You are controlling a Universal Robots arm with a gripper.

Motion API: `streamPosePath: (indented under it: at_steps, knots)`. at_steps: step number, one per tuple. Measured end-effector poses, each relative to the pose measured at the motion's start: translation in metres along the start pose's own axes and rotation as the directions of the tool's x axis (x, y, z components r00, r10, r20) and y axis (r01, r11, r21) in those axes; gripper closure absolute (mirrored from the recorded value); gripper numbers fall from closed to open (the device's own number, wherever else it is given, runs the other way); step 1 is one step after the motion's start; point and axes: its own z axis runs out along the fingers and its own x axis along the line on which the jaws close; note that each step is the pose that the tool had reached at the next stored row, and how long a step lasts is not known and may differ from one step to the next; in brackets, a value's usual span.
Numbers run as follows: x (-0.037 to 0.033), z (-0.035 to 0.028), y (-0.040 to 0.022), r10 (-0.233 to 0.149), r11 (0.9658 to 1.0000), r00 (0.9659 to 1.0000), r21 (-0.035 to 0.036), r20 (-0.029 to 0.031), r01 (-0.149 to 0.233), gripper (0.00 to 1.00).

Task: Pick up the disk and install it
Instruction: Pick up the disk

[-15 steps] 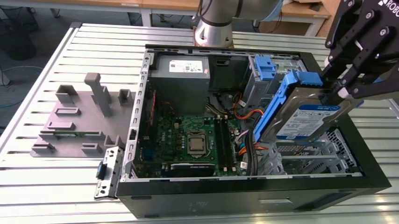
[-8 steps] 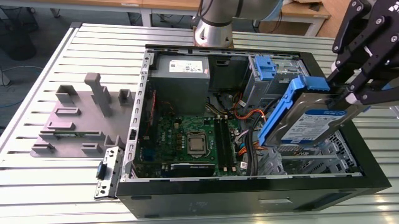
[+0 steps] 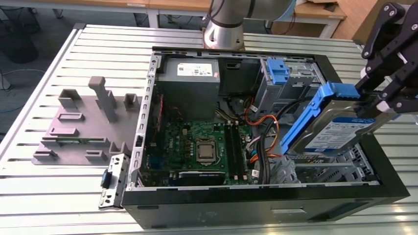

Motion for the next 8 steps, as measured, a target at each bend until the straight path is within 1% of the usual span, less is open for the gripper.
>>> streamPosePath:
  at_steps: [5,8]
  knots:
    - [0.0006,0.0009,-0.0138,0.000,1.0000,1.0000,-0.0017,-0.0001,0.000,0.65]
    - [0.0020,0.0033,-0.0192,0.000,1.0000,1.0000,-0.0022,0.0002,0.000,0.65]
